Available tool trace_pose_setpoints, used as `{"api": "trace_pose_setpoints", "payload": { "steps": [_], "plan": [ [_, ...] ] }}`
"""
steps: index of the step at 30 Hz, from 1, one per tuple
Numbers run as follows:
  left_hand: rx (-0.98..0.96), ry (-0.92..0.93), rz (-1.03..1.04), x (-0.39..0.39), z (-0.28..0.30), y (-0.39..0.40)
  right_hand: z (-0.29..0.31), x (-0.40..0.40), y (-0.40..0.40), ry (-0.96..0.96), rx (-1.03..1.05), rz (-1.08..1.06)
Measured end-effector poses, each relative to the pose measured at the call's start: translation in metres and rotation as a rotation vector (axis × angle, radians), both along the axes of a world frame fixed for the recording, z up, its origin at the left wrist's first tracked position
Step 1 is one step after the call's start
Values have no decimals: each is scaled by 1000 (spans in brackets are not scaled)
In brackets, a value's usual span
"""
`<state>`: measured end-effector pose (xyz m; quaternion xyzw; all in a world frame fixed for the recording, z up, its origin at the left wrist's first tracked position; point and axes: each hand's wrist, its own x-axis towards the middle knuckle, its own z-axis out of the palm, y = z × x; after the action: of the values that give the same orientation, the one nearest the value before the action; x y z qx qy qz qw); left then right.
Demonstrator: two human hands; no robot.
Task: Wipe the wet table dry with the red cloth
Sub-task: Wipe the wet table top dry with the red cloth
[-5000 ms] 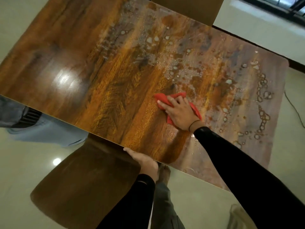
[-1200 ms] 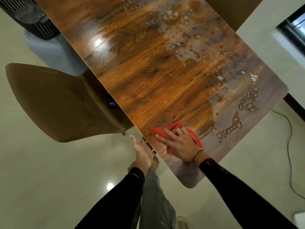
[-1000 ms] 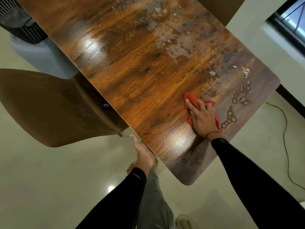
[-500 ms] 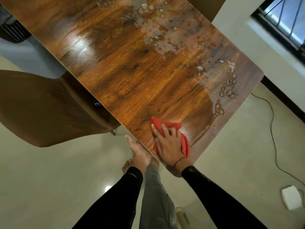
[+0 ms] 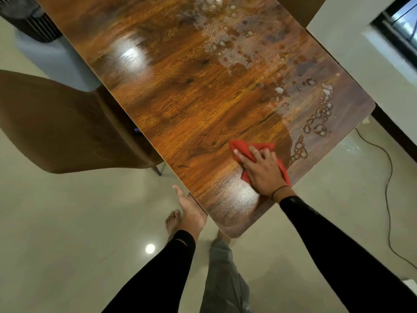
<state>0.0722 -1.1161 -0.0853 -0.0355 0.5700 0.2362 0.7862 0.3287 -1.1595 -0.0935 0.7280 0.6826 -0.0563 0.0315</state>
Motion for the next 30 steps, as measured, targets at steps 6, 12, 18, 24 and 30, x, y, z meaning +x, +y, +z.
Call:
{"api": "trace_pose_setpoints", "payload": {
  "steps": [6, 12, 18, 24, 30],
  "plan": [
    [11, 28, 44, 5, 1, -19, 0, -2, 10, 48, 31, -736],
    [68, 54, 35, 6, -1, -39, 4, -103, -26, 84, -21, -472],
    [122, 66, -20, 0, -7, -69, 0, -145, -80, 72, -97, 173],
    [96, 43, 75, 10, -11, -87, -3, -59, -93, 43, -15, 612],
    [50, 30, 157, 26, -6, -86, -2, 42, -72, -19, -11, 114]
  ]
}}
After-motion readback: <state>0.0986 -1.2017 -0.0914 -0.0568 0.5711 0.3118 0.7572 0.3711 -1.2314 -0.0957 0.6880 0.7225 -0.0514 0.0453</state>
